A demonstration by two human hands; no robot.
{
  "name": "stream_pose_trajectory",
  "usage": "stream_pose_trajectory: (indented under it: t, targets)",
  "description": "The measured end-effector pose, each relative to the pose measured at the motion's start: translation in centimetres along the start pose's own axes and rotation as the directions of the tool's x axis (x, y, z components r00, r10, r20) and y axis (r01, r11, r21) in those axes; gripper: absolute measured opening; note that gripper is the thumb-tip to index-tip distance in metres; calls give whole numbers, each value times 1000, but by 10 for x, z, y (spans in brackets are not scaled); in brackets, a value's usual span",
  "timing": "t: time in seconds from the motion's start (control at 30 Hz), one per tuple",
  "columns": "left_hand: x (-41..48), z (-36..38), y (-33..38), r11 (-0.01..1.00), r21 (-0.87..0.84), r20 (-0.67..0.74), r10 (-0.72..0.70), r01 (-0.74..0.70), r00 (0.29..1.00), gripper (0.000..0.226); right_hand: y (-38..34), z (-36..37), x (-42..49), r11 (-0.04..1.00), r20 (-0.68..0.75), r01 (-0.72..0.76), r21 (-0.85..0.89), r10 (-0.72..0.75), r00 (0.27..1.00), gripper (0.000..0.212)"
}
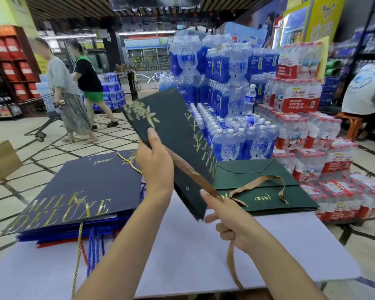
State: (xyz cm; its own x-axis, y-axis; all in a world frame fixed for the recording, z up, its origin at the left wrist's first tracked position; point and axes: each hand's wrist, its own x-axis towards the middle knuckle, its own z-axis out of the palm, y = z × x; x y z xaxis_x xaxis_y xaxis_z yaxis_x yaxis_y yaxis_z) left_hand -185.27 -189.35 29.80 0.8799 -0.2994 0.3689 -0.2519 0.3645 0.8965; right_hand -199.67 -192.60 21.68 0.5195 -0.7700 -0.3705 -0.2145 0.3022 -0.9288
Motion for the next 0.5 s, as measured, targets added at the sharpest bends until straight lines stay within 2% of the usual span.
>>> stream_pose_trajectory:
  t: [0.07,0.1,0.17,0.23,0.33,0.4,0.5]
  targets:
    - [-3,1,-11,968,-177,-82,-192,175,978,37,0,-3,2,999,0,6,32,-6,1000,34]
    - [-4,-1,-19,938,-252,-72,-264,239,962,36,0,-7,6,996,-30,28,89,-26,999,26]
    - [-3,-10,-38,866,-374,9,-354,331,935,28,1,-21,14,979,-117,92,182,-72,991,13]
    - [-5,-24,-52,808,-408,109,-419,425,901,20,6,-46,20,982,-187,149,114,-126,974,16]
    - [-15,-54,-70,800,-284,285,-456,529,843,26,12,-90,25,978,-224,168,-122,-192,956,20]
    - [-26,-71,-87,792,-142,397,-504,594,767,25,17,-111,25,943,-256,118,-312,-203,945,20]
    - [-41,-91,-116,778,169,434,-610,605,663,25,25,-126,25,856,-283,32,-515,-205,937,26]
